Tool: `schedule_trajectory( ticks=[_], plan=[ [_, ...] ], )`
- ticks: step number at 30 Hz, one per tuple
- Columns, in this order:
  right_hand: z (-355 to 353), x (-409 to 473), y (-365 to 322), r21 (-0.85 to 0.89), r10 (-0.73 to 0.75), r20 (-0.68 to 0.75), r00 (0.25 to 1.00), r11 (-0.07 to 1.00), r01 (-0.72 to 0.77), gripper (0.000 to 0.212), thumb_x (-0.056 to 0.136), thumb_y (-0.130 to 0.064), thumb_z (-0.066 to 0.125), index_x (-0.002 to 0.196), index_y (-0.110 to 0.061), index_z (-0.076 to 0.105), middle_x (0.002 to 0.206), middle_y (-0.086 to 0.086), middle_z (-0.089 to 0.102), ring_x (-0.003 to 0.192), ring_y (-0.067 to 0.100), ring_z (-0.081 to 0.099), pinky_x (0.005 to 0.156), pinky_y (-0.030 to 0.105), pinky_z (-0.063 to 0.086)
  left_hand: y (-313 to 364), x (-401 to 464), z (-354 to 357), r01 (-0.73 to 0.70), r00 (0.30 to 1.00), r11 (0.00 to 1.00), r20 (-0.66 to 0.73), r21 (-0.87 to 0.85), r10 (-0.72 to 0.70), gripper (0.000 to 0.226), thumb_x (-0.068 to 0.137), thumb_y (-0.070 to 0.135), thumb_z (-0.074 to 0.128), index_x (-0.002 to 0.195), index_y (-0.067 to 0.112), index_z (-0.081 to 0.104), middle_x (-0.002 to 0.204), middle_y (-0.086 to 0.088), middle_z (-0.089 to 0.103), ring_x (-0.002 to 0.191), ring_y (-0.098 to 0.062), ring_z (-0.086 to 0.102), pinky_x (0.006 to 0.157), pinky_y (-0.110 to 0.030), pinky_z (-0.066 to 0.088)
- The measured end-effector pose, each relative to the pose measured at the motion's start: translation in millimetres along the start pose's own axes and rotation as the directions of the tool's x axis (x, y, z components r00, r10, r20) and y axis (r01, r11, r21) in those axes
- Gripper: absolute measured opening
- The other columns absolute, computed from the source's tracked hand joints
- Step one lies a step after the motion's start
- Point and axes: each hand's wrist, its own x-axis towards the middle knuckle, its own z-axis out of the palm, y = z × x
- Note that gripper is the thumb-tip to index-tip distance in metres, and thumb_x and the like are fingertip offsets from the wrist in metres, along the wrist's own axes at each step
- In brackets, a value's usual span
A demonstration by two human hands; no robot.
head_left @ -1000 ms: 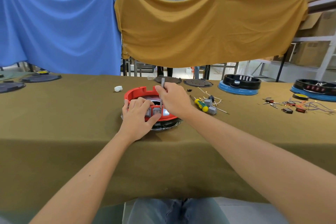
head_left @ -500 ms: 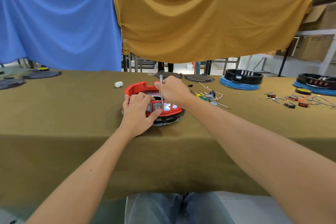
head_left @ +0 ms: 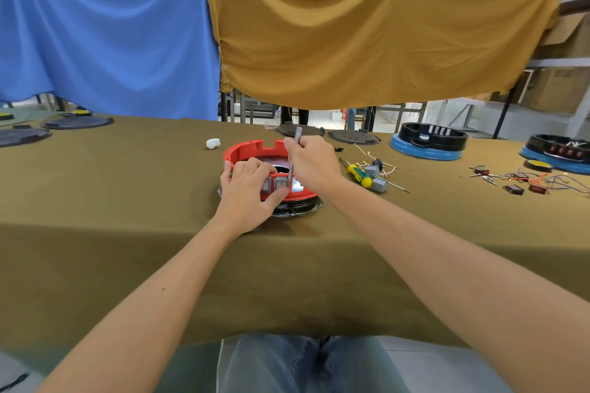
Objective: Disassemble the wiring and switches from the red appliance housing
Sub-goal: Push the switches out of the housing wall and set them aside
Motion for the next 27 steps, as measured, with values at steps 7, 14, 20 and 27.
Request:
schedule_trajectory(
  ticks=[7,14,20,27],
  plan=[
    [-5.2,9.6,-5.9,-0.025,0.05,0.095,0.994,0.999,-0.048,0.039,0.105,-0.036,0.046,0.079,-0.009,0.058,0.07,0.005,0.057,0.076,0.03,0.064,0.08,0.045,0.055,0.8,-0.1,-0.7,0.004,1.0,1.0,0.012,-0.004,-0.004,0.046,0.085,0.055,0.048,0.113,0.02,0.059,0.109,0.006,0.05,0.12,-0.021,0.042,0.119,-0.052,0.003],
    [2.1,-6.6,1.2,0.105,-0.134,-0.025,0.991,0.985,0.136,0.041,0.105,-0.036,0.044,0.087,-0.004,0.062,0.075,0.015,0.065,0.077,0.036,0.066,0.076,0.053,0.054,1.1,0.4,-1.6,0.005,1.0,1.0,0.011,-0.008,-0.004,0.049,0.085,0.06,0.042,0.11,0.022,0.058,0.105,0.012,0.043,0.118,-0.019,0.041,0.119,-0.052,0.004],
    [2.2,-7.9,2.2,0.011,-0.245,0.075,0.967,0.969,0.245,0.037,0.105,-0.037,0.047,0.087,-0.008,0.062,0.076,0.01,0.067,0.073,0.03,0.066,0.073,0.049,0.056,0.5,-0.9,-0.8,-0.003,1.0,1.0,0.005,-0.015,0.003,0.038,0.087,0.056,0.048,0.103,0.023,0.058,0.104,0.01,0.047,0.116,-0.019,0.043,0.119,-0.054,0.007],
    [3.4,7.5,-7.0,-0.146,-0.181,0.165,0.97,0.968,0.205,0.042,0.105,-0.033,0.043,0.072,-0.009,0.053,0.064,0.004,0.051,0.059,0.019,0.049,0.06,0.038,0.043,1.4,-1.5,-2.2,-0.009,1.0,1.0,0.006,-0.022,0.009,0.031,0.091,0.051,0.055,0.102,0.022,0.058,0.101,0.009,0.048,0.113,-0.02,0.044,0.119,-0.054,0.007]
  ],
)
